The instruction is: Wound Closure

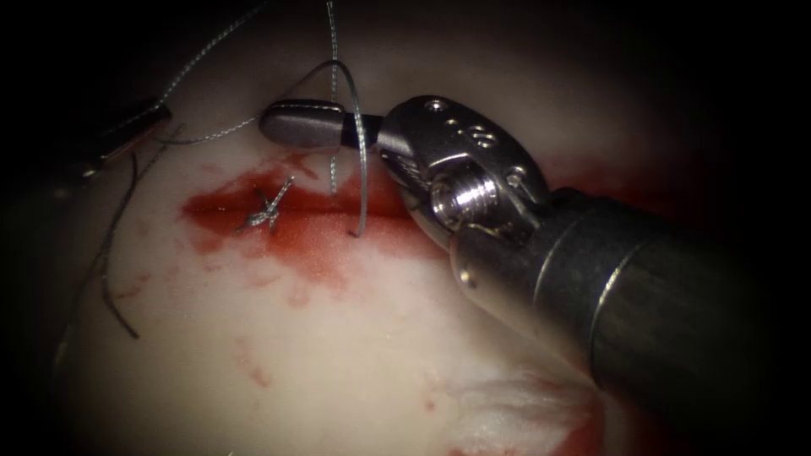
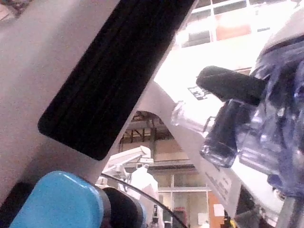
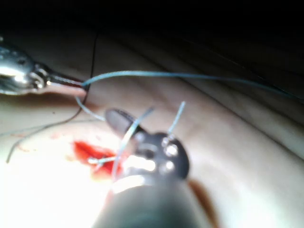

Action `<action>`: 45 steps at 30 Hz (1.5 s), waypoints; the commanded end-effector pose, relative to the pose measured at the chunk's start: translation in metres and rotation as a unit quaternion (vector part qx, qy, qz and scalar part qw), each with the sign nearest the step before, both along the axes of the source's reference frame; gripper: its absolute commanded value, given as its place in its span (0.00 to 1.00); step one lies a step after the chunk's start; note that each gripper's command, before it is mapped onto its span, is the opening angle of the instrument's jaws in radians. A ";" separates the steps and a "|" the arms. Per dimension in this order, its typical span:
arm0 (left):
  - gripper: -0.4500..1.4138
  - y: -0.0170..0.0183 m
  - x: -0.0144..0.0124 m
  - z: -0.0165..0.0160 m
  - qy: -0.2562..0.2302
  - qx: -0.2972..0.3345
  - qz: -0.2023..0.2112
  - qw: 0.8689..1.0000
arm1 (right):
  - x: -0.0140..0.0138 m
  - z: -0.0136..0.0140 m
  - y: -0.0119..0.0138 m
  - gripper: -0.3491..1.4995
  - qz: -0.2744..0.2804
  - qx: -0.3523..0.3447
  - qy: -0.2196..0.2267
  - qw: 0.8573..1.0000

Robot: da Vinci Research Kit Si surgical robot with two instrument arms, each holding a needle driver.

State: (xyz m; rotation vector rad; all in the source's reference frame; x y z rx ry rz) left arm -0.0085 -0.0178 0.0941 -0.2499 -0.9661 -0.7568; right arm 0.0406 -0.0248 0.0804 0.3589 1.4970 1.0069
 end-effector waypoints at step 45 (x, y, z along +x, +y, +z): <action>0.00 0.0002 -0.0078 -0.0084 -0.205 0.136 0.023 0.969 | 0.0006 0.0020 0.0023 0.25 -0.049 -0.157 -0.184 0.969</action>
